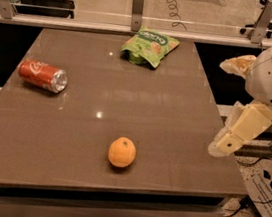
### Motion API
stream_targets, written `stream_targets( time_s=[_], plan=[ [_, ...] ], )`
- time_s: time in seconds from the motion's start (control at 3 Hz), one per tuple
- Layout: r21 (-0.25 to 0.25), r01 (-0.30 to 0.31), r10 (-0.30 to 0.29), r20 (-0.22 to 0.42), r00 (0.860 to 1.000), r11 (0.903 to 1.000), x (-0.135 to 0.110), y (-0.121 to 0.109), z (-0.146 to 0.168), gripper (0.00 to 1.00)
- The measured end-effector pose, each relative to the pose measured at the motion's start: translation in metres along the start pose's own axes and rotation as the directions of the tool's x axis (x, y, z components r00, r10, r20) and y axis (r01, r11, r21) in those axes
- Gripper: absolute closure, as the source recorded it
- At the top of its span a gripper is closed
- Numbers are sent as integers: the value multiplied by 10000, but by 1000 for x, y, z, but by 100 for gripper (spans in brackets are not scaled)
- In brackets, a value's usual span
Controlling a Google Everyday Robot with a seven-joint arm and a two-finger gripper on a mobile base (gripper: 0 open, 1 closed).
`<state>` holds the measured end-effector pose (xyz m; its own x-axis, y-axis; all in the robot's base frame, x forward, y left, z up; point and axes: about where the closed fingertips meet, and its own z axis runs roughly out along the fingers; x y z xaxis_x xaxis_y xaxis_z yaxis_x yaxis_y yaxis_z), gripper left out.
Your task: Pick orange
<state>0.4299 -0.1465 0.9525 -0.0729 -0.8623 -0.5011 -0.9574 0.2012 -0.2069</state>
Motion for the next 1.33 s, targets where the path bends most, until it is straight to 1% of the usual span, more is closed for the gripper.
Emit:
stream_targets(
  time_s=[0.33, 0.67, 1.0, 1.33],
  plan=[
    [-194, 645, -617, 1232, 9905, 9977, -21, 20, 24, 0],
    [-310, 1242, -1141, 2250, 9677, 9918, -36, 42, 49, 0],
    [-412, 1642, -1460, 2846, 9475, 9856, -45, 59, 75, 0],
    [-621, 1770, -1490, 3152, 9373, 9823, -55, 70, 100, 0]
  ],
)
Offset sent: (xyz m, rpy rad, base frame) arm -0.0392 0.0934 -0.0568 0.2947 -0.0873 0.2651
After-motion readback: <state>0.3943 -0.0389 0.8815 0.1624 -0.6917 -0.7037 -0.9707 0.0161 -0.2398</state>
